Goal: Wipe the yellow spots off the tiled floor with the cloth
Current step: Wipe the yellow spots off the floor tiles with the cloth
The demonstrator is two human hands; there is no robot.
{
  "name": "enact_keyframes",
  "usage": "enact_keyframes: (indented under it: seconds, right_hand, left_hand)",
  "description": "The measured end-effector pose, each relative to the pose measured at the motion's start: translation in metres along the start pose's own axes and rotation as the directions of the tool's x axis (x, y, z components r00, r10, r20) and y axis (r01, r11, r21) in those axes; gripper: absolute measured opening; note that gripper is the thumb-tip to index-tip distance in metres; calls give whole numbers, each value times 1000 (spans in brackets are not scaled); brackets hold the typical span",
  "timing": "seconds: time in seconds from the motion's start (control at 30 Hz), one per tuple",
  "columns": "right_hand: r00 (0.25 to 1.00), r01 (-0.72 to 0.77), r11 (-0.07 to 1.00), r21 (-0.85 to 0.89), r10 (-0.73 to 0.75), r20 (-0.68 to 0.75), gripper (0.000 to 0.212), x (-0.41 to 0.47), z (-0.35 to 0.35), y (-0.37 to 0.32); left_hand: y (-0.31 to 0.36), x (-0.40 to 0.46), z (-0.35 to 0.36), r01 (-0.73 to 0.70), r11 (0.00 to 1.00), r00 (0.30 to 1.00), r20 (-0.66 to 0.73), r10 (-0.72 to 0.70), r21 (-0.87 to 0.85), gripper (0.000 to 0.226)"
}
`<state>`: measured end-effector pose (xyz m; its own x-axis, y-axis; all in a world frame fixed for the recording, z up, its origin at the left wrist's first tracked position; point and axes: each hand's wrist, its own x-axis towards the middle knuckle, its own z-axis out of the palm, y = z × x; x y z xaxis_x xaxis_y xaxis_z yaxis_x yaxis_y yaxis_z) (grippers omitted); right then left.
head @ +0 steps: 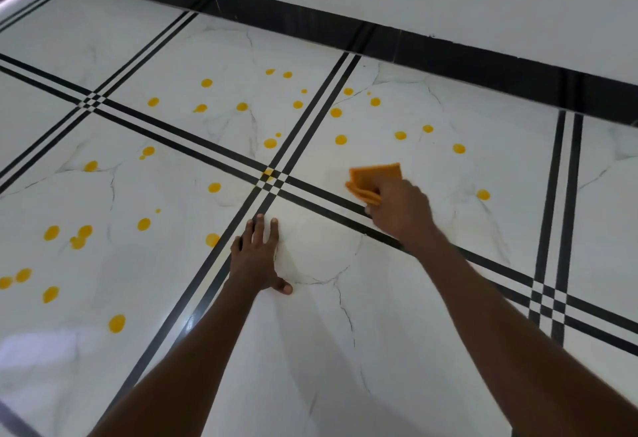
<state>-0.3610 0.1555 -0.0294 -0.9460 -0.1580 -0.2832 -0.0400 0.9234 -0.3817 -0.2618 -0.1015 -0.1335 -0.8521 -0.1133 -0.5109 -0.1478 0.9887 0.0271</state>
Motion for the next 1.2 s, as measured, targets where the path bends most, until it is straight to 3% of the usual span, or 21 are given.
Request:
enact_keyframes:
  seconds: [0.07, 0.2, 0.33, 0.43, 0.5, 0.6, 0.7, 0.77, 0.83, 0.93, 1.0, 1.07, 1.2]
  right_hand:
    - [998, 27, 1000, 9, -27, 61, 18, -12, 37, 0]
    - [986, 154, 967, -204, -164, -33, 63, -6, 112, 36]
    - [978, 174, 947, -270, -199, -66, 72, 4, 134, 71]
    - [970, -81, 979, -186, 34, -243, 70, -14, 131, 108]
    - [898, -316, 942, -108, 261, -353, 70, -25, 119, 157]
    - [777, -539, 841, 45, 517, -359, 76, -12, 82, 222]
    - [674, -627, 757, 185, 646, -359, 86, 56, 58, 228]
    - [726, -548, 821, 161, 562, -396, 85, 106, 64, 190]
    - [812, -366, 930, 26, 333, -479, 80, 134, 92, 125]
    - [937, -49, 992, -112, 7, -349, 76, 96, 132, 30]
    - [962, 83, 987, -139, -115, -246, 76, 54, 142, 21]
    - [957, 42, 987, -157, -85, -277, 76, 29, 138, 63]
    - [867, -368, 927, -73, 313, -387, 77, 25, 93, 185]
  left_hand:
    - [3, 0, -3, 8, 1000, 1000, 26, -8, 19, 154]
    - [30, 9, -22, 17, 998, 999, -44, -15, 54, 138]
    - [56, 39, -28, -132, 991, 979, -154, 132, 7, 135]
    - [52, 61, -29, -139, 990, 988, -66, 139, 11, 144]
    - [51, 70, -28, -149, 988, 988, -41, 150, 44, 148]
    - [55, 70, -27, -151, 985, 987, -43, 155, 87, 145]
    - [59, 72, -27, -146, 982, 988, -35, 151, 122, 144]
    - [59, 76, -27, -143, 977, 988, -29, 150, 156, 143]
    - [58, 77, -26, -136, 975, 989, -24, 143, 174, 143]
    - [58, 74, -26, -127, 977, 991, -20, 132, 172, 144]
    - [56, 72, -27, -125, 979, 991, -28, 131, 164, 144]
    - [54, 71, -27, -130, 982, 989, -49, 138, 139, 144]
    - [53, 69, -26, -143, 983, 987, -56, 150, 113, 143]
